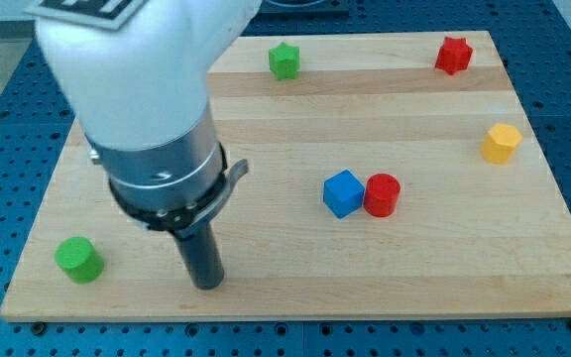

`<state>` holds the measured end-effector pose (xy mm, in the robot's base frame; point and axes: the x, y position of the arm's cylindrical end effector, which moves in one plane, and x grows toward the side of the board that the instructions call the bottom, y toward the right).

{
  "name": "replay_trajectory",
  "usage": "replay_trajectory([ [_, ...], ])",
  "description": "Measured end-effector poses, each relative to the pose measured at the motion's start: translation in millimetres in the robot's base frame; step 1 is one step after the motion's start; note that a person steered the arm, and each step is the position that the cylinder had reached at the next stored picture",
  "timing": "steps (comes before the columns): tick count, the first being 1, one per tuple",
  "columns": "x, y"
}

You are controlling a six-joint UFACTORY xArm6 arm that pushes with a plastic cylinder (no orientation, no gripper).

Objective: Move your arm below green circle

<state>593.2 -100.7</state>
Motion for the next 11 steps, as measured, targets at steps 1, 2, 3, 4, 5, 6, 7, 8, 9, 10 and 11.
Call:
replay_trajectory([
  [1, 12, -14],
  [2, 22, -28],
  [3, 25, -38],
  [4, 25, -48],
  [5, 26, -58],
  [6, 25, -67],
  [7, 25, -75],
  [8, 25, -81],
  [9, 25, -92],
  [10, 25, -106],
  [11, 25, -128],
])
